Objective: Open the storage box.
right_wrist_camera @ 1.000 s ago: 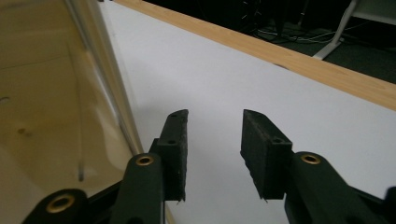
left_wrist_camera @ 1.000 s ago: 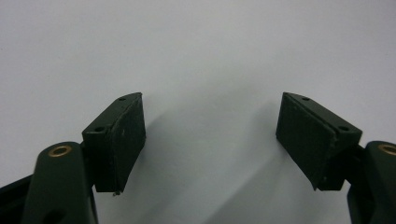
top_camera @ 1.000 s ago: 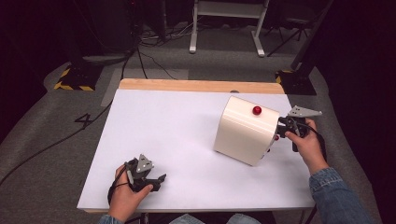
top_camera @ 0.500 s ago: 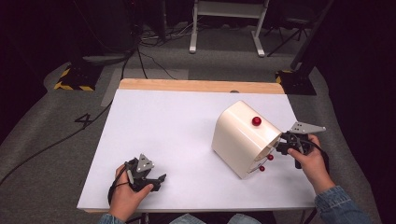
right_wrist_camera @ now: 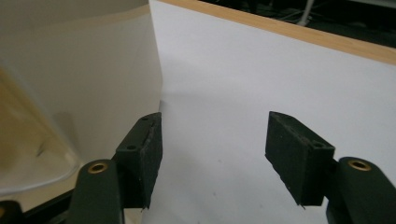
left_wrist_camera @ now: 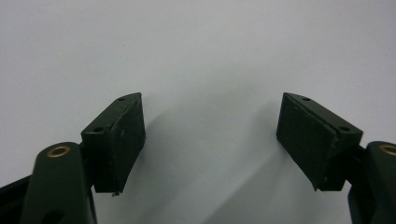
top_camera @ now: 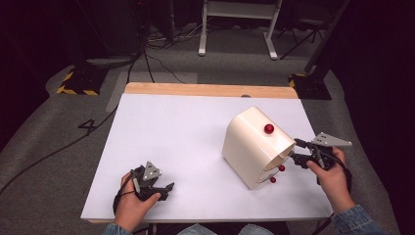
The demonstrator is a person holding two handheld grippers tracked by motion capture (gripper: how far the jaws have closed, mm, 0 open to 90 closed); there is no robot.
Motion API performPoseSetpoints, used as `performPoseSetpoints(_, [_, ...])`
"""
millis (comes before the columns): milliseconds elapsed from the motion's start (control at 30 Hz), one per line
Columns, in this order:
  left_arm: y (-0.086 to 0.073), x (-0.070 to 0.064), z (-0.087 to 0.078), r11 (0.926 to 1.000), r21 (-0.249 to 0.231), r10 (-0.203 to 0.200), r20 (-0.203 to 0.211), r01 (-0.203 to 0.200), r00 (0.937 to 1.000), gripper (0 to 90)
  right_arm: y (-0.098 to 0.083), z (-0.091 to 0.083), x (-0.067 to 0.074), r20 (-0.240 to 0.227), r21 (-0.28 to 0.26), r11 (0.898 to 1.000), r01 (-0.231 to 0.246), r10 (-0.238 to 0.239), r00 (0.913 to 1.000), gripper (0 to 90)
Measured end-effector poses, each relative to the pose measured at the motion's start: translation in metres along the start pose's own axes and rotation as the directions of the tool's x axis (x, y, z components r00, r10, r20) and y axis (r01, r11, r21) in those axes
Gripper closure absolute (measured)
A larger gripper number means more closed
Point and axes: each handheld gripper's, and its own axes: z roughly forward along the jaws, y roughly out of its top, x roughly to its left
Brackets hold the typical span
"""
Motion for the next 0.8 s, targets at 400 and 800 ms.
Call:
performPoseSetpoints(400, [0.000, 0.000, 0.000, 1.0000, -0.003, 0.000, 0.000, 0.000, 1.0000, 23.8, -0.012, -0.061, 0.028, -0.037, -0.039, 0.999, -0.008, 0.007, 0.9993, 33.8])
performPoseSetpoints(800, [-0.001, 0.000, 0.000, 1.0000, -0.004, 0.006, -0.003, -0.006, 1.0000, 23.7, -0.040, -0.059, 0.075, -0.055, -0.006, 0.999, 0.046, -0.046, 0.9974, 38.4])
